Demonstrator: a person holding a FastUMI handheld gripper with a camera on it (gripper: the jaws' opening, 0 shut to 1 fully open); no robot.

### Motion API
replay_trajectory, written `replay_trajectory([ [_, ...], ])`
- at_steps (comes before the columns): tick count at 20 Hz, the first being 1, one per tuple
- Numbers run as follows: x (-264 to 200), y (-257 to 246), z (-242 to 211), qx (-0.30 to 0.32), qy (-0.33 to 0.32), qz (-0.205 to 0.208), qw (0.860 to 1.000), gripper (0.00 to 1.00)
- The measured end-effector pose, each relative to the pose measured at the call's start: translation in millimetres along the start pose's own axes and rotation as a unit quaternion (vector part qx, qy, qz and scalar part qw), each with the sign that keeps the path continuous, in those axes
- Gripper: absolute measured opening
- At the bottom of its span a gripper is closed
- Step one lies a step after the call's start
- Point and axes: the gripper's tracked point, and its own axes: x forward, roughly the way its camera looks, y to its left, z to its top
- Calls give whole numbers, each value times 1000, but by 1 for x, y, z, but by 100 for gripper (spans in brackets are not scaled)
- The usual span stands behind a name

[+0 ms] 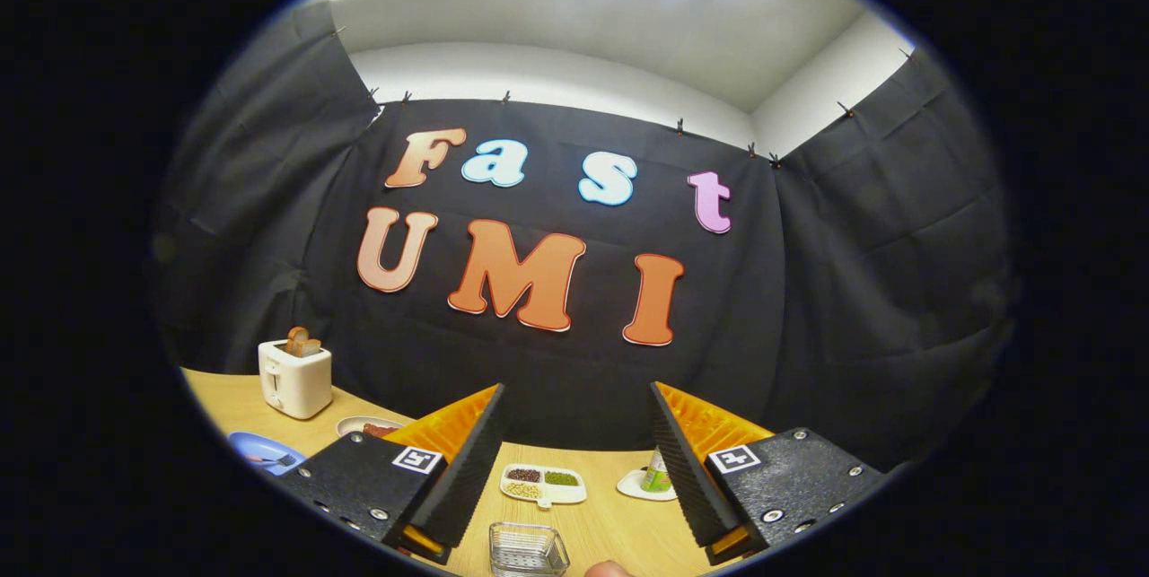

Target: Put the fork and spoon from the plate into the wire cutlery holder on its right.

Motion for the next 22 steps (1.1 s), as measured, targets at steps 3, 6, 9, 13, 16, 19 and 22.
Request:
replay_trajectory([
  [3,1,0,0,24,11,3,1000,92],
  [6,0,6,-6,54,27,11,998,92],
  [9,4,11,-11,71,44,17,996,92],
  [13,8,19,-9,98,56,23,993,92],
  [16,6,36,-9,106,69,42,991,93],
  [19,7,46,-6,98,75,40,992,93],
  [22,7,63,-6,96,82,47,991,93],
])
